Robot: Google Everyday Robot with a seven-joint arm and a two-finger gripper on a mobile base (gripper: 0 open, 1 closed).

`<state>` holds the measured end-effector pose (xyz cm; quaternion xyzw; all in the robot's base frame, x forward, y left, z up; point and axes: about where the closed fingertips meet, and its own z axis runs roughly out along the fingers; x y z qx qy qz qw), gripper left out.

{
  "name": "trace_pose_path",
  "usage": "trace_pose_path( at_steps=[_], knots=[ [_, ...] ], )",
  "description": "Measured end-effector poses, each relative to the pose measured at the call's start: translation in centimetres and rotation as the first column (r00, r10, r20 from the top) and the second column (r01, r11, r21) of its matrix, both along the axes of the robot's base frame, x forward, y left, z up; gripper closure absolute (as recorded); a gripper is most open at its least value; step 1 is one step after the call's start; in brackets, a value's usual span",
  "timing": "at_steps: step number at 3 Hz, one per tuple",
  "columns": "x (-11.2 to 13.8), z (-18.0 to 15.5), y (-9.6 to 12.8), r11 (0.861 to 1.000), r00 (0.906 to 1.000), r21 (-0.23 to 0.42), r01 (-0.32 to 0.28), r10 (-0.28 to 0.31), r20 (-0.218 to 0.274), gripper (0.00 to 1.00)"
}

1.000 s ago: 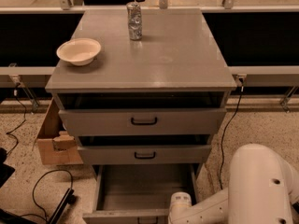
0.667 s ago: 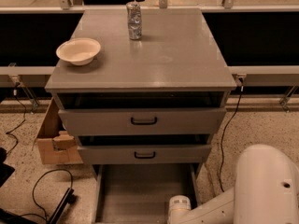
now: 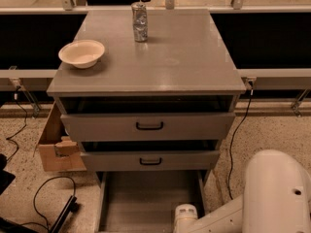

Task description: Open bottom drawer

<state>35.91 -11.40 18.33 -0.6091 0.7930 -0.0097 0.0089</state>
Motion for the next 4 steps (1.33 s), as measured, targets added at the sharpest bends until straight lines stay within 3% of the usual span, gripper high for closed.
trace_pose_path(
  at_steps=[1,2,4],
  knots=[
    [0.06,0.0,0.0,1.0,1.0,0.0,0.0,0.0,0.0,1.0],
    [0.11,0.0,0.01,1.0,1.0,0.0,0.0,0.0,0.0,0.82],
    [0.11,0.0,0.0,1.0,1.0,0.0,0.0,0.0,0.0,0.36]
  ],
)
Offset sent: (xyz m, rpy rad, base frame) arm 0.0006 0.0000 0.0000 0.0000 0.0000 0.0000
